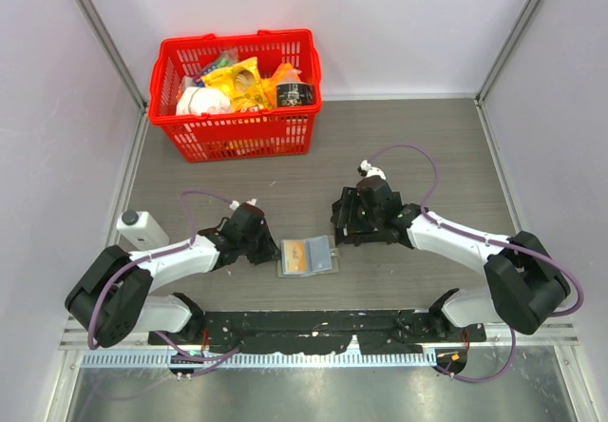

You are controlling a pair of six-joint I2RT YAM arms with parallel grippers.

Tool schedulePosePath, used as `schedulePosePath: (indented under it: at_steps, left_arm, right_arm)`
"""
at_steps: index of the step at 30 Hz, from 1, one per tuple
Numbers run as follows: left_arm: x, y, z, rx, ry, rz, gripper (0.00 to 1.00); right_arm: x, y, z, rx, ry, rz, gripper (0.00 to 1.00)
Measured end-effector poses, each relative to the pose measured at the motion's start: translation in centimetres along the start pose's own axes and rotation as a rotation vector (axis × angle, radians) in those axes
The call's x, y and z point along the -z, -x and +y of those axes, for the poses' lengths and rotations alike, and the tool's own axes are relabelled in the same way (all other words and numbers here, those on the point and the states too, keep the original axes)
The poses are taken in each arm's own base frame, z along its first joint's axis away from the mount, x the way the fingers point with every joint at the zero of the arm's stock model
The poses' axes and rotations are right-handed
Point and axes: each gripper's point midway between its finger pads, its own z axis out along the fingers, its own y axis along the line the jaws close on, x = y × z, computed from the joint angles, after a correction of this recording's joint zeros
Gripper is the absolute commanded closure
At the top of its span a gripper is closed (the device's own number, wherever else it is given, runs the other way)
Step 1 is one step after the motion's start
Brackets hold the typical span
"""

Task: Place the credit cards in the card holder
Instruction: Pick up the credit card from the storage box.

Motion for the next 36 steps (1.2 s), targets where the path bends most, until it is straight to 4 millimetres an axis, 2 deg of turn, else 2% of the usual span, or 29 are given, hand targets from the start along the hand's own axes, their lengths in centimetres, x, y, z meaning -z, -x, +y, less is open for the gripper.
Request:
schedulePosePath:
  at_steps: [4,7,11,16,30,33,36]
  left_arm:
    - [0.0,0.0,0.0,0.0,0.0,0.001,1.0]
    - [0.0,0.0,0.0,-0.001,-0.001,0.002,1.0]
    - [-0.1,0.0,-0.1,-0.002,-0.002,0.002,1.0]
    - [-0.1,0.0,-0.1,-0.002,-0.002,0.002,1.0]
    - [-0.4,0.1,-0.5,-0.003,-0.013,0.008,1.0]
    - [-0.4,0.1,-0.5,-0.003,-0.016,0.009,1.0]
    - [-0.4,0.1,-0.5,-0.004,-0.016,0.009,1.0]
  right_arm:
    - [-0.5,-0.3,-0.4,0.007,-0.015,0.012,0.39]
    - [-1.6,-0.5,-0.3,0.01,-0.017,0.032,0.39]
    - [-2.3,-0.1,0.1,0.018,-0.012,0.039,0.42]
    - [-2.2,-0.2,-0.1,0.025,-0.013,0.045,0.51]
    - [-0.9,0.1,0.9,0.027,0.034,0.045,0.58]
    - [-0.9,0.1,1.0,0.026,0.038,0.048,0.44]
    - [-1.0,0.1,0.9,0.028,0.032,0.049,0.37]
